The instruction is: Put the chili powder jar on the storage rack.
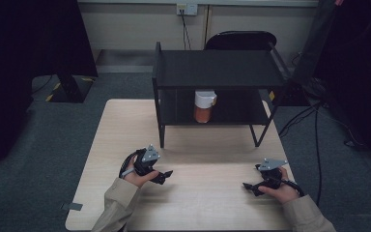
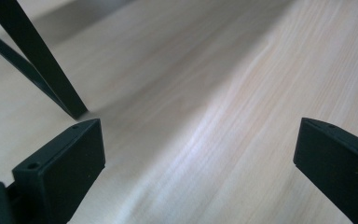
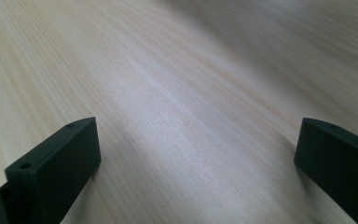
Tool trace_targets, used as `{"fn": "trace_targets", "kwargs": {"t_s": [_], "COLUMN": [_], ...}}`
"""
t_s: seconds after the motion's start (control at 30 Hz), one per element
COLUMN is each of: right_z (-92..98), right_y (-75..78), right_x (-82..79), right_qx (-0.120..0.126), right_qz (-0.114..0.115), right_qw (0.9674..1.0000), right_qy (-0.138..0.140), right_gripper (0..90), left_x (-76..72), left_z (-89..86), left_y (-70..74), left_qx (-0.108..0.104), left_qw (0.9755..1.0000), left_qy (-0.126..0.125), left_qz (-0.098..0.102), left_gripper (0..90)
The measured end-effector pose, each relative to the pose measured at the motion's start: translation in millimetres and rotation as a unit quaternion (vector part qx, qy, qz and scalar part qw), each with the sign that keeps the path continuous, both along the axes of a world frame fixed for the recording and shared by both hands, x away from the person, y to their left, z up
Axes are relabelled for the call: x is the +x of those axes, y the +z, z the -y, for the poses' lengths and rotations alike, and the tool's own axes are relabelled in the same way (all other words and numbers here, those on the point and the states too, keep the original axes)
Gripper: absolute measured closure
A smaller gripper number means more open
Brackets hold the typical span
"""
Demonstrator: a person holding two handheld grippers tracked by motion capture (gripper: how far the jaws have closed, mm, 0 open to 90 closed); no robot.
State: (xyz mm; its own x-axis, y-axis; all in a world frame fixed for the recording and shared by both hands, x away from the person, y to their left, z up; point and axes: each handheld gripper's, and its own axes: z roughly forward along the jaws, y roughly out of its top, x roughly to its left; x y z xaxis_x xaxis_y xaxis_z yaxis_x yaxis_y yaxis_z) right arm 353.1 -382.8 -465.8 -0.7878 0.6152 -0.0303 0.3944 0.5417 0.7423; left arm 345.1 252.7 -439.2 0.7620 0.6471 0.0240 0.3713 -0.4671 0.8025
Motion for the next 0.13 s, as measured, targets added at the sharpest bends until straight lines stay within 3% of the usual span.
{"fn": "trace_targets", "kwargs": {"t_s": [0.13], "right_z": [-0.2], "right_y": [0.4], "right_x": [0.4], "right_qx": [-0.001], "right_qz": [0.0], "right_qw": [1.0], "right_qy": [0.001], "right_gripper": [0.0], "left_x": [2.7], "left_z": [-3.8], "left_y": [-3.6], "left_qx": [-0.006], "left_qw": [0.9999], "left_qy": [0.002], "left_qz": [-0.009], "left_gripper": [1.5]}}
